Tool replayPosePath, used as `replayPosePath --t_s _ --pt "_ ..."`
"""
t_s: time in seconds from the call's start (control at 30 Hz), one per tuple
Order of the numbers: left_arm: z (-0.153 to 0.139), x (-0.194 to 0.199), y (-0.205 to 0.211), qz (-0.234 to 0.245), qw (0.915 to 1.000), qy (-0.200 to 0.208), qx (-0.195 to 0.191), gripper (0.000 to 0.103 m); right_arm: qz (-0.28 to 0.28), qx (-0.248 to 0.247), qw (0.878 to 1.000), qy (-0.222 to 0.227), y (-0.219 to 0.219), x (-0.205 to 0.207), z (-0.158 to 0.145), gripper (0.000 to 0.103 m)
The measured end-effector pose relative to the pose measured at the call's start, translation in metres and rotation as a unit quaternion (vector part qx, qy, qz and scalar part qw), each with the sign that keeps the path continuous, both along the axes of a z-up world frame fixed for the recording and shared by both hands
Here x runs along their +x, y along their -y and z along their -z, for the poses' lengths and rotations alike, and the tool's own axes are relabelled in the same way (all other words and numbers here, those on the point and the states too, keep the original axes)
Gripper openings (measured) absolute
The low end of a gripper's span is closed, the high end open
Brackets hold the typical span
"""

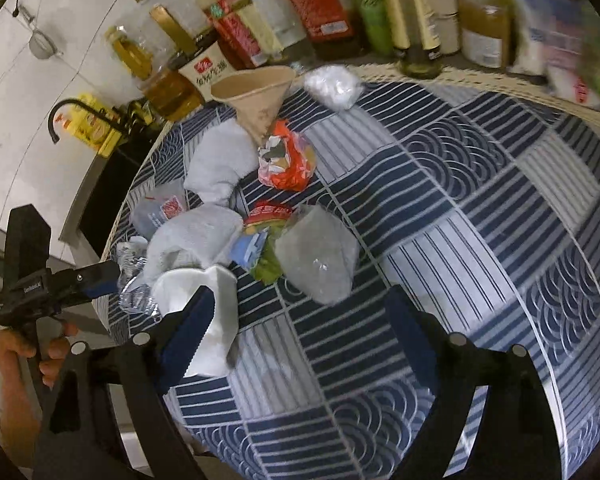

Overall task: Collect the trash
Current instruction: 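Grasp the foil-wrapped item with the left tool while the right tool grasps a clear plastic bag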

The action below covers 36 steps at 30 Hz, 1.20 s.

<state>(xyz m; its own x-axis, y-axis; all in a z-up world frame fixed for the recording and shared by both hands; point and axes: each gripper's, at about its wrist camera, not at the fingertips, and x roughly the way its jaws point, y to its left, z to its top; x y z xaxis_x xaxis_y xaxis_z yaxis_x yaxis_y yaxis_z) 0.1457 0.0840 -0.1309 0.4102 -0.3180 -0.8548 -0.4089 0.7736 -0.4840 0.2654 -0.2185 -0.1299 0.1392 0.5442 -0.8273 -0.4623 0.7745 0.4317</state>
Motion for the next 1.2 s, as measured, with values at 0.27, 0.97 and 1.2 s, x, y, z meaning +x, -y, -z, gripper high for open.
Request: replayPosePath --t_s 0.27,0.97,1.2 --pt "0.008 0.012 -0.004 -0.028 0.9995 -0.015 0.003 0.085 -0.035 0.013 0.999 -0.021 -0.006 0.030 0.018 0.073" --pt "0.013 0.016 0.000 -0.044 0.9986 -0.029 0.003 0.055 -0.063 0.031 0.997 -0.037 -0.001 0.044 0.022 0.053" --pt "0.004 0.003 -0.005 -0.034 0.9993 -0.013 0.005 0.055 -0.033 0.019 0.999 -0.022 0.009 0.033 0.011 0.053"
